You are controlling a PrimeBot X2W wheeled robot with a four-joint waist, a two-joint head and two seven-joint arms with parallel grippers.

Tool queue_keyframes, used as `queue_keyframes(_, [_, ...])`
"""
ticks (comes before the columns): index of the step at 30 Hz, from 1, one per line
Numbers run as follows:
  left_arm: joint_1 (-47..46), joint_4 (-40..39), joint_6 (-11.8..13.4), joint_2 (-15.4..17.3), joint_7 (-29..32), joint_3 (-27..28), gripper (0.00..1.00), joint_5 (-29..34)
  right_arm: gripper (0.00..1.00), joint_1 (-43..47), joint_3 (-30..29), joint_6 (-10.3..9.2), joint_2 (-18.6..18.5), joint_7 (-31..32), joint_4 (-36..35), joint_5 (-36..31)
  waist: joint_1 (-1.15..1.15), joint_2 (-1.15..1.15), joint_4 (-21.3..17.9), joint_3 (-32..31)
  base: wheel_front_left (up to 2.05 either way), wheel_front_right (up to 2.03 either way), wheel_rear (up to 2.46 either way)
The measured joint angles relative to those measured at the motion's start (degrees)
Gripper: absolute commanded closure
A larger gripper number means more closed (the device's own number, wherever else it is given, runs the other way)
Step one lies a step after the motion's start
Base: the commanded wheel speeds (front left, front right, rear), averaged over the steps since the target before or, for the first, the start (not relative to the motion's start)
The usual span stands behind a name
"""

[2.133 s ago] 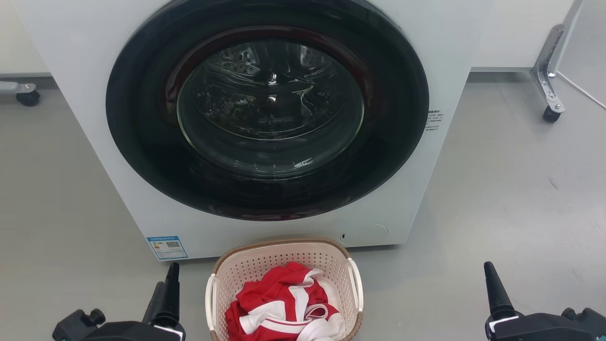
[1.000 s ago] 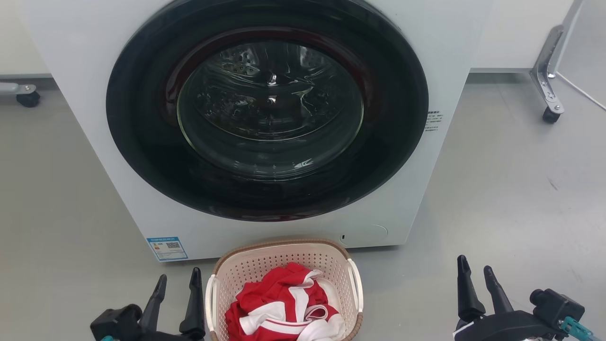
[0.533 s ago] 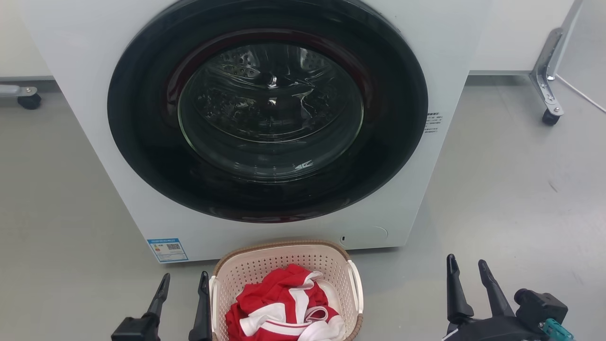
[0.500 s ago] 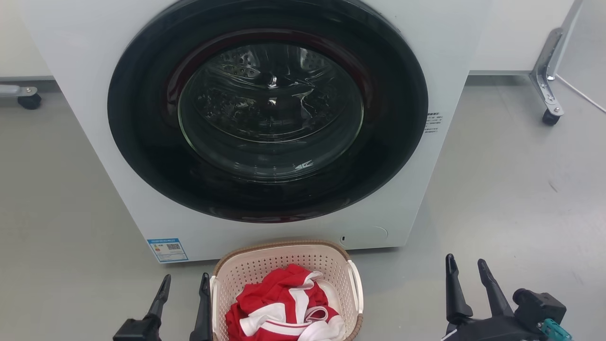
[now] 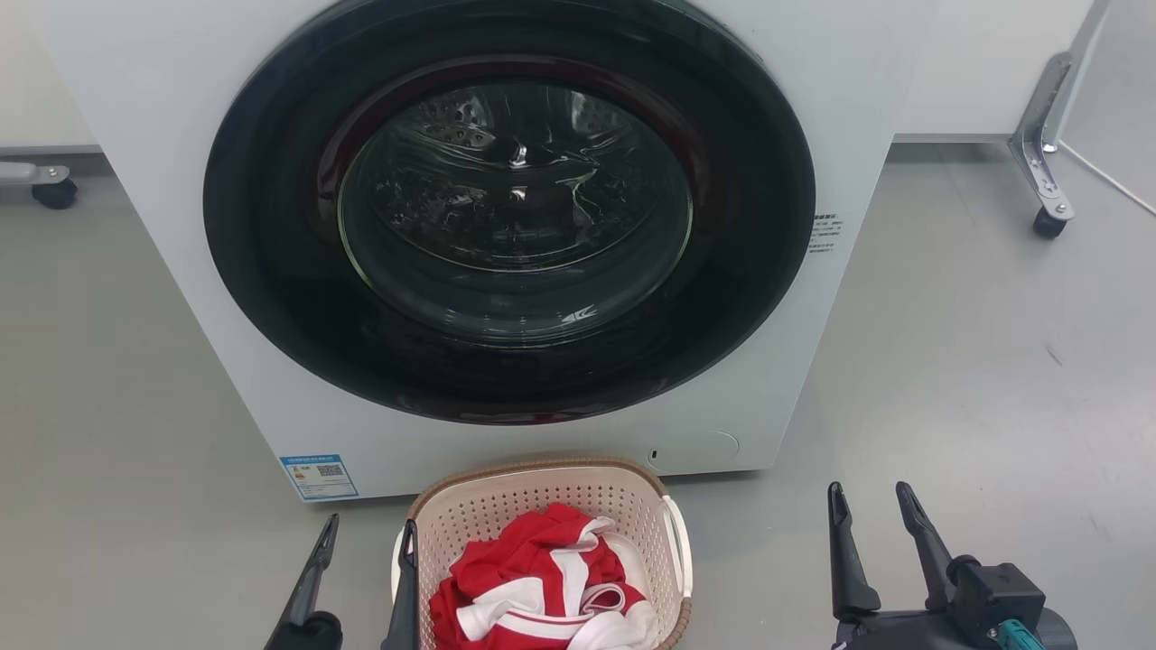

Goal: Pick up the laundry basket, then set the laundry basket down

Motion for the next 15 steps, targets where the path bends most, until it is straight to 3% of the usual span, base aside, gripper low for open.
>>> queue_keyframes(15, [0.7, -0.5, 0.0, -0.5, -0.1, 0.8, 0.0, -0.2, 0.0, 0.0, -1.0, 0.01, 0.0, 0.0, -0.6, -0.7, 0.0, 0.0, 0.0, 0.1, 0.0, 0.0, 0.0])
